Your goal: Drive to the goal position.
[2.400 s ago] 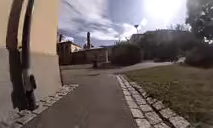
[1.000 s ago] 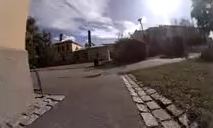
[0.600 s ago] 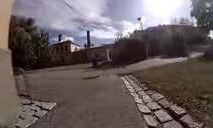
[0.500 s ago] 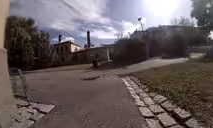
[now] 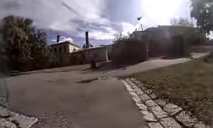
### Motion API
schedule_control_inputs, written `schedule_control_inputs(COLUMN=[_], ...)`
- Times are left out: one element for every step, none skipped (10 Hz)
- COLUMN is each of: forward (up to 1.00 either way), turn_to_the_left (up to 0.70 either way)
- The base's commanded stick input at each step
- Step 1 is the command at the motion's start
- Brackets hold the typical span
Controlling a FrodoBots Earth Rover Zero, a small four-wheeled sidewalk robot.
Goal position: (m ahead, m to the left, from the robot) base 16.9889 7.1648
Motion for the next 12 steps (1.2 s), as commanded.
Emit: schedule_control_inputs(forward=[0.70, 0.70, 0.70, 0.70, 0.70, 0.70, 0.70, 0.70, 0.70, 0.70, 0.70, 0.70], turn_to_the_left=[0.00, 0.00, 0.00, 0.00, 0.00, 0.00, 0.00, 0.00, 0.00, 0.00, 0.00, 0.00])
